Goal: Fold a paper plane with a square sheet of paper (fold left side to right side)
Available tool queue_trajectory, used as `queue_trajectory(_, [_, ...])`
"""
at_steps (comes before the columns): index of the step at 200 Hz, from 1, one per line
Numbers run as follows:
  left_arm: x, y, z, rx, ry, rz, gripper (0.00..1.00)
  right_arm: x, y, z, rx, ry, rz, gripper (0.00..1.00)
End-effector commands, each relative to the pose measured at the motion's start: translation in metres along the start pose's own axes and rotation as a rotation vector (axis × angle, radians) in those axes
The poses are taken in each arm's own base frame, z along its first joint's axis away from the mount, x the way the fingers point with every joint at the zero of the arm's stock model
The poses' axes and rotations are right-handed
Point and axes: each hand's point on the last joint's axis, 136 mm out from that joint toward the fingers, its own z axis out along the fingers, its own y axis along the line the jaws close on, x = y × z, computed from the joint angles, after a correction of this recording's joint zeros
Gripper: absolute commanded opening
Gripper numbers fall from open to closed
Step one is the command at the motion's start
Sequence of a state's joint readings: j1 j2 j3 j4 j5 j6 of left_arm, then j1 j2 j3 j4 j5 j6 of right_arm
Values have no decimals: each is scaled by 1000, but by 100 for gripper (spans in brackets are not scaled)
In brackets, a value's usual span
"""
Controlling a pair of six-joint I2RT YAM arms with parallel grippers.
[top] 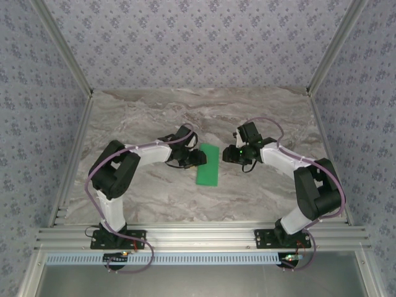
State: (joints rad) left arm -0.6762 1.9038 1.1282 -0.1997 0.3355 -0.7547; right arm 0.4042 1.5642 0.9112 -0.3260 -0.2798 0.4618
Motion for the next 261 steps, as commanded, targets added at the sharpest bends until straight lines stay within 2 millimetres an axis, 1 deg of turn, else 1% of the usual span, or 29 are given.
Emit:
queue_trajectory(1, [0,9,16,-48,1,-16,46,4,-2,-5,3,6,-8,42])
queue_trajectory(55, [2,11,19,-58,9,-24,47,7,0,-3,-8,14,-8,43])
queue_trajectory(102, [2,12,21,-64,13,-30,47,11,8,1,-53,28,-1,43])
queue_trajectory(138, [4,13,23,-71,23,-20,47,13,7,5,-51,39,0,43])
queue_trajectory(225, [10,15,23,-105,44,21,48,12,8,5,-48,37,-4,43])
queue_trajectory(261, [9,16,22,-109,44,22,47,13,8,6,-48,42,-4,43])
